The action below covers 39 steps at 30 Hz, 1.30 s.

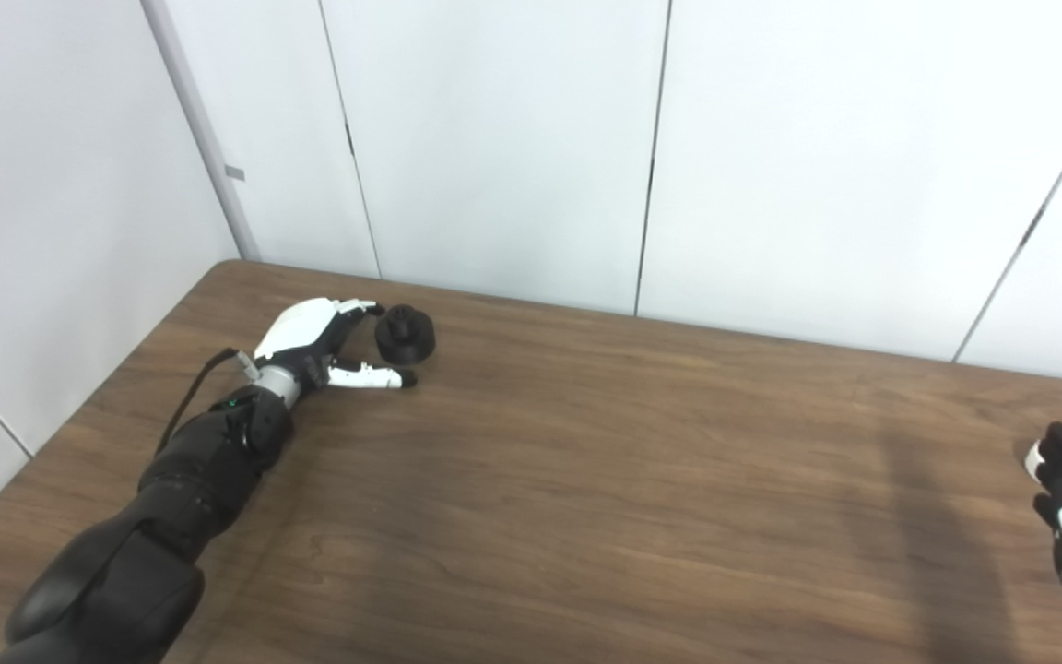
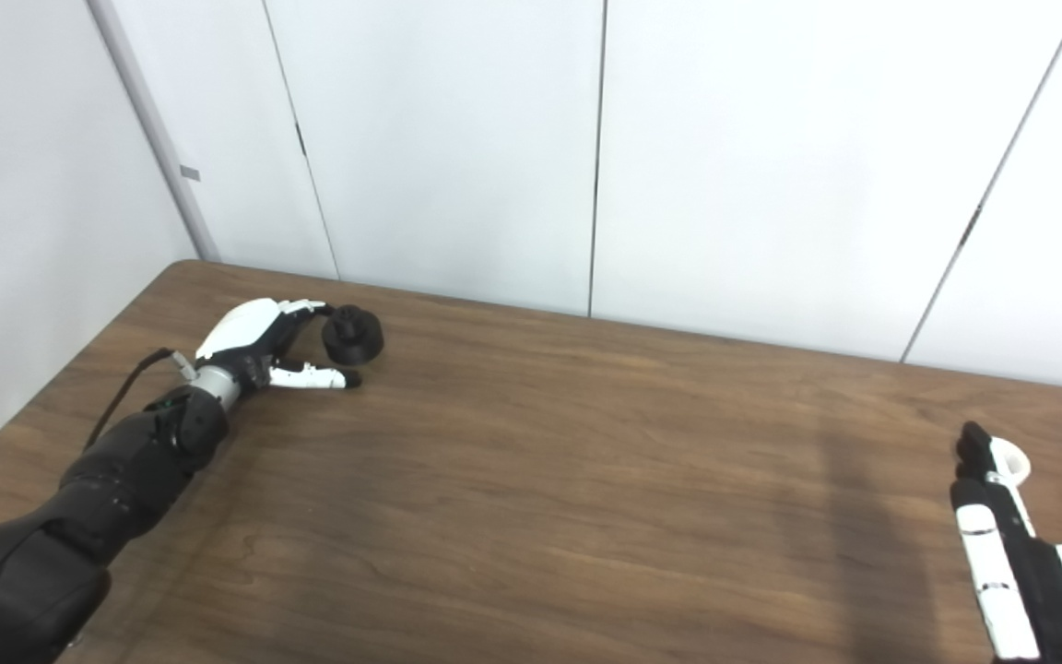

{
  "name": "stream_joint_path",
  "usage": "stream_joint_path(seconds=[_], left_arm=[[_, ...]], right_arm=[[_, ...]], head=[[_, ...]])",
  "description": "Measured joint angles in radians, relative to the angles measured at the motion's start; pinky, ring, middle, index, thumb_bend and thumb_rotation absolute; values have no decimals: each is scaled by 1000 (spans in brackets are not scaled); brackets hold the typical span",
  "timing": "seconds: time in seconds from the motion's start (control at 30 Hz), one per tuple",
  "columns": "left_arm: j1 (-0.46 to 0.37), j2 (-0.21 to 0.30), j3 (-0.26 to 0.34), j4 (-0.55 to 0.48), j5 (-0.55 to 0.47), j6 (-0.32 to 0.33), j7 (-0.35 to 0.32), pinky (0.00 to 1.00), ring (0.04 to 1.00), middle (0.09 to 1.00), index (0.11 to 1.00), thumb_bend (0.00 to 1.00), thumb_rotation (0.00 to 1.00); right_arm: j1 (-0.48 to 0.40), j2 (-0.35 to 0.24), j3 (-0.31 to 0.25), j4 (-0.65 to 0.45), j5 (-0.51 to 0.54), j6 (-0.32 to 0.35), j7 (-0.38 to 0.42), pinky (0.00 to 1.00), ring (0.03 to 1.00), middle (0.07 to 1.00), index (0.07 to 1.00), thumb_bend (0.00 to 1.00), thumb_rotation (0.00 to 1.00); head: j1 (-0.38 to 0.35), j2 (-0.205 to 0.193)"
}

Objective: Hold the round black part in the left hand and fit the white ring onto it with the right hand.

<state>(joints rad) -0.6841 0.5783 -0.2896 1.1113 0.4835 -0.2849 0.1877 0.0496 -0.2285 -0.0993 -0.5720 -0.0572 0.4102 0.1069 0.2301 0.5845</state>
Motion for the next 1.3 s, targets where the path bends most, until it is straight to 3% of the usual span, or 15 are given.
stream_joint_path(seconds=[0.47,0.87,1.03,1.1,1.17,1.3], left_arm=[[-29,-13,-18,45,-7,-6,8,981,956,928,853,1000,548],[-37,-17,-19,47,-15,-6,6,990,942,910,806,968,436],[-40,-16,-11,47,-36,-26,6,989,927,900,669,838,207],[-42,-17,-10,47,-47,-38,6,992,923,888,560,648,115],[-44,-19,-11,47,-50,-43,9,998,902,844,506,556,74],[-47,-27,-20,54,-48,-58,33,1000,874,779,485,525,53]], right_arm=[[2,0,3,-24,-9,19,0,1000,1000,1000,1000,48,1000],[5,4,6,-25,-19,20,0,1000,1000,1000,1000,33,1000],[5,5,6,-25,-18,20,0,1000,1000,1000,1000,43,1000],[5,5,7,-25,-19,20,0,1000,1000,1000,1000,42,1000],[5,5,8,-25,-19,20,0,1000,1000,1000,1000,40,1000],[5,7,9,-25,-18,20,0,1000,1000,1000,1000,37,1000]], head=[[-11,5],[-22,3],[-20,3],[-23,3],[-23,2],[-26,5]])
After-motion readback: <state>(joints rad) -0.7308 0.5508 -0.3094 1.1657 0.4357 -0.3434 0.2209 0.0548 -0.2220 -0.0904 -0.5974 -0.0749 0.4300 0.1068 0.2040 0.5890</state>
